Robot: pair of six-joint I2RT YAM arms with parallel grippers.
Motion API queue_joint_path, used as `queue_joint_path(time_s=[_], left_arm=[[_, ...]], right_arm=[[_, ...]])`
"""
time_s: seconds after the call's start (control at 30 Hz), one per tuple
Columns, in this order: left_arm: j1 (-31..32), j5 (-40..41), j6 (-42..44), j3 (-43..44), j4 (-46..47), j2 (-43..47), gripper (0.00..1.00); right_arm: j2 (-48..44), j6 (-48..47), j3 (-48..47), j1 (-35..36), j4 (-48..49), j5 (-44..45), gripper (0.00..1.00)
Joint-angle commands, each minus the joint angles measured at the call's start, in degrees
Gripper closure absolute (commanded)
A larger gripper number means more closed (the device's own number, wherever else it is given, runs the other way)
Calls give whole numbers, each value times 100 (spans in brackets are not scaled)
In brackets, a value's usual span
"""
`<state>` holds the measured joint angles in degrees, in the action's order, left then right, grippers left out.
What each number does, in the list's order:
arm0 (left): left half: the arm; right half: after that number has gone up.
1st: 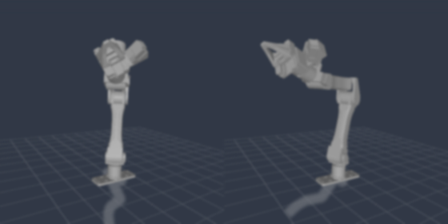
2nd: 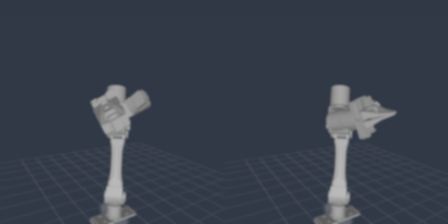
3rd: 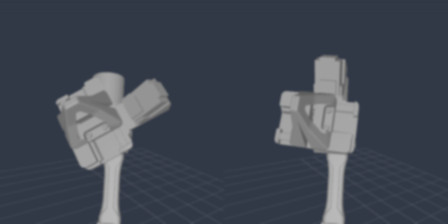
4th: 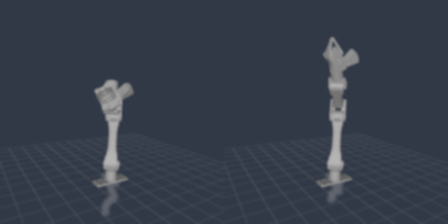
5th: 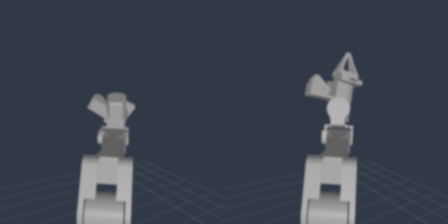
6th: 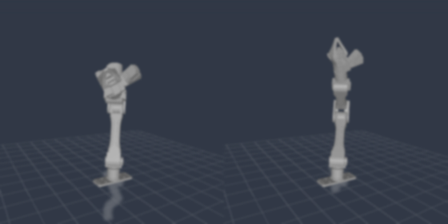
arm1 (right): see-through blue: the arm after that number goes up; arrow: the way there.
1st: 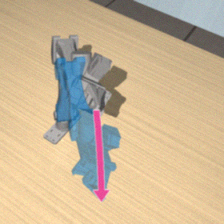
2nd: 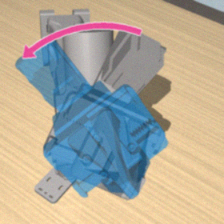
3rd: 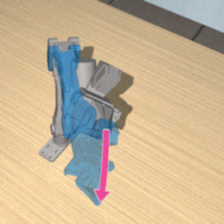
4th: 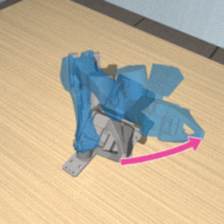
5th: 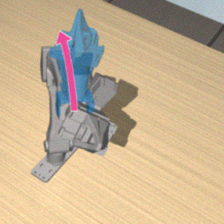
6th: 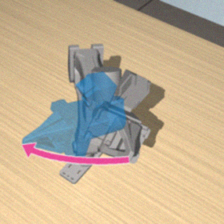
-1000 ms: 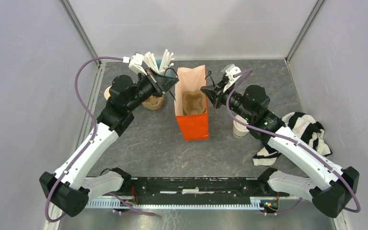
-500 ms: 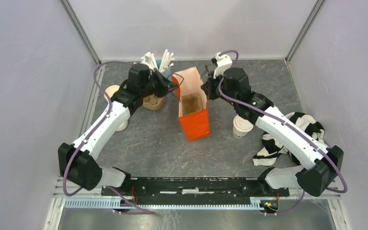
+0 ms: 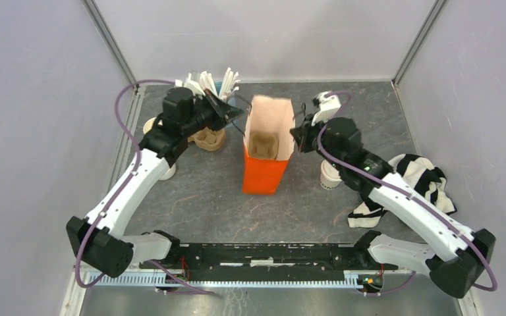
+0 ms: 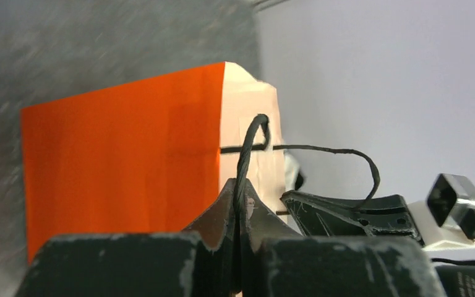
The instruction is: Pack the takeout coffee
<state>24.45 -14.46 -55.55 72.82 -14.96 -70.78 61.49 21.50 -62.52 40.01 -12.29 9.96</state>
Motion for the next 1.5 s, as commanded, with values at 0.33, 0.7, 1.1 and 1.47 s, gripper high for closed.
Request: queue_joint_path(time_s=[0.33,0.7,1.1,1.47], left_arm=[[82,-334,1261,96,1213,270,98],[228,-263,1795,-744,1632,583,98],[210,920,1709,-138,-266,189,98],[201,929,1908,241,-864,-99,95]], right_arm=[[295,-1660,-147,85,1671,-1158,100],[-149,-1949,1449,212,3339,-1815,100],[-271,-1070,815,1112,1016,-178,75],[-550,-1600,-1352,1114,-2721,51,9]])
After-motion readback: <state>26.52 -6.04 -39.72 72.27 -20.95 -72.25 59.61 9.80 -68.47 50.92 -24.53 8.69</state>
